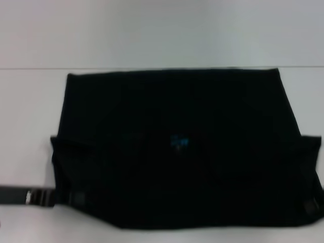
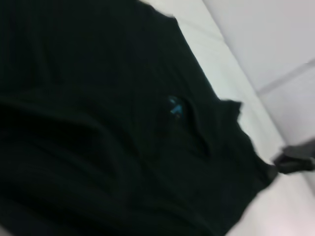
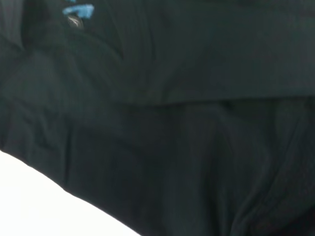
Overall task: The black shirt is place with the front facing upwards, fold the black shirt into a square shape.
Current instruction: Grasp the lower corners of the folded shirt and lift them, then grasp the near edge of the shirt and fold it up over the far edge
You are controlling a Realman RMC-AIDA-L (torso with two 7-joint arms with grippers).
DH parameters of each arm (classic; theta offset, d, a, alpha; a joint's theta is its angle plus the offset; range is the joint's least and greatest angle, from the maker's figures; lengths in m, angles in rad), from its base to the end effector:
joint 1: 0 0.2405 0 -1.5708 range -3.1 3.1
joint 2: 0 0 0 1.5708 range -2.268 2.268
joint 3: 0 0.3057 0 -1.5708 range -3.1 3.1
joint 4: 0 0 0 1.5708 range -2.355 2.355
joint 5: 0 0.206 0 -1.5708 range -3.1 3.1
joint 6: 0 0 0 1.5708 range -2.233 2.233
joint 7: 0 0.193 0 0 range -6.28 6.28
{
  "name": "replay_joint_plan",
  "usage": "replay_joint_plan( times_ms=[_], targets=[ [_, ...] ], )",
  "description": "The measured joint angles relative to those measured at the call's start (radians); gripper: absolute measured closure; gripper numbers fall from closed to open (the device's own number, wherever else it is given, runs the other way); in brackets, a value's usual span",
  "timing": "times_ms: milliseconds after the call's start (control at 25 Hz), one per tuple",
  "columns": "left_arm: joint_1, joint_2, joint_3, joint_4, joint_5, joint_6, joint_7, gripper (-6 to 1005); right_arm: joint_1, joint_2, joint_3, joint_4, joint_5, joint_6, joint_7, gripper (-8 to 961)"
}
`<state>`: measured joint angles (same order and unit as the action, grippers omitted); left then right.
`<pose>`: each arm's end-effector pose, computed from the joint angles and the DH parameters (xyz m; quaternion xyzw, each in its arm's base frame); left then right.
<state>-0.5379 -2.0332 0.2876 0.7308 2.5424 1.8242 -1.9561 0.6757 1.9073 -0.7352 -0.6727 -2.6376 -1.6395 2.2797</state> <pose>-0.3390 0.3167 -0.0292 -0.8311 -0.5321 -0.1585 0.0311 0.3570 0.3645 -0.0120 -0.8232 0.5569 -0.0889 0.0665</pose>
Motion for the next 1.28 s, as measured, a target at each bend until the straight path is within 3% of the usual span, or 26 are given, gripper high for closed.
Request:
replay_joint_plan(
  times_ms=[320, 560, 800, 1040, 1160, 1280],
  targets=[
    [0.022, 0.003, -0.024, 0.030, 0.177, 0.200, -0.002, 968, -0.039, 0.024, -0.001, -0.005, -0.056, -0.126, -0.098, 905],
    [0.032, -0.004, -0.006, 0.039, 0.244, 0.229, -0.014, 966, -0.063, 0.031, 0.004, -0.001, -0.064, -0.139, -0.130, 904],
    [-0.002, 0.002, -0.017, 0.022, 0.148, 0.224, -0.025, 963, -0.057, 0.030, 0.081, 0.018, -0.012, -0.134, -0.154, 903],
    [-0.062, 0.031, -0.069, 0.017, 0.019, 0.151, -0.104, 959, -0.056, -0.003, 0.252, 0.074, 0.127, -0.110, -0.134, 902],
    [-0.080, 0.043, -0.120, 0.014, -0.047, 0.070, -0.143, 958, -0.057, -0.016, 0.331, 0.106, 0.221, -0.069, -0.127, 902],
    [-0.083, 0.046, -0.143, -0.009, -0.120, -0.055, -0.164, 956, -0.059, -0.015, 0.375, 0.150, 0.336, 0.022, -0.128, 901]
  ],
)
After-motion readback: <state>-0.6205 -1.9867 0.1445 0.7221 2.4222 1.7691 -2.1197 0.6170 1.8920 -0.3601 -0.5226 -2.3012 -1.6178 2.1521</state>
